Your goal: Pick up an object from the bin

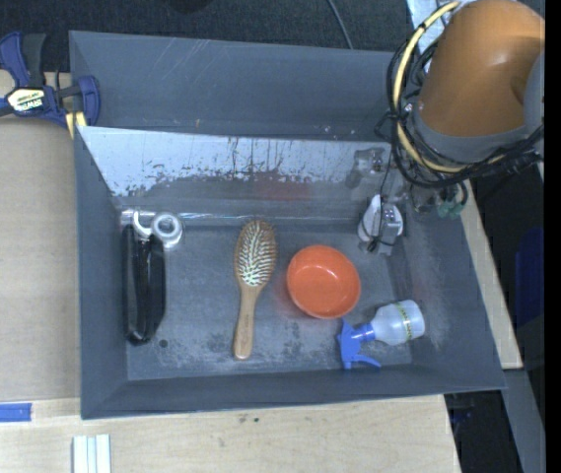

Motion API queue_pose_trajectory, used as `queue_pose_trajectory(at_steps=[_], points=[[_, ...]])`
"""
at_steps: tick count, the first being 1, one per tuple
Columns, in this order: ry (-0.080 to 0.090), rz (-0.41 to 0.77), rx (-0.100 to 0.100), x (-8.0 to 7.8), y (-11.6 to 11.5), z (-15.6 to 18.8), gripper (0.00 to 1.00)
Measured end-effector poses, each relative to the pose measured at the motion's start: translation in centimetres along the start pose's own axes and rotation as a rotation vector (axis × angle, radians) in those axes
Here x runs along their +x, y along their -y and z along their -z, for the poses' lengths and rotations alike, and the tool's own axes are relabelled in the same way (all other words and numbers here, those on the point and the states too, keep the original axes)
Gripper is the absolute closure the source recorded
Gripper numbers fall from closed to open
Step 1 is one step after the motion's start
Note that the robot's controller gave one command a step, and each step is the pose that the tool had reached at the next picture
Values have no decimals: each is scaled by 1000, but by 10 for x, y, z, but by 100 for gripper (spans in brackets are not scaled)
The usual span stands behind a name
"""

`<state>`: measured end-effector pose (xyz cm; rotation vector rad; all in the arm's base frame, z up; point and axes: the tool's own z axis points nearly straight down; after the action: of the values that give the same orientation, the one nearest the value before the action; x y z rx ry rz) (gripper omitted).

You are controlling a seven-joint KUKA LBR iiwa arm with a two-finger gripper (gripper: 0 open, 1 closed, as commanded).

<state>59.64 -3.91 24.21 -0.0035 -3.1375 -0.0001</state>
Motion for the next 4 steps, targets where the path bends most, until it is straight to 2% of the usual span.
queue_pose_trajectory(at_steps=[1,2,3,4], points=[[9,1,0,-1,0,5,0],[12,181,2,7,-14,-100,0],[18,264,4,21,-29,-90,0],[9,-124,0,15,-34,-106,0]])
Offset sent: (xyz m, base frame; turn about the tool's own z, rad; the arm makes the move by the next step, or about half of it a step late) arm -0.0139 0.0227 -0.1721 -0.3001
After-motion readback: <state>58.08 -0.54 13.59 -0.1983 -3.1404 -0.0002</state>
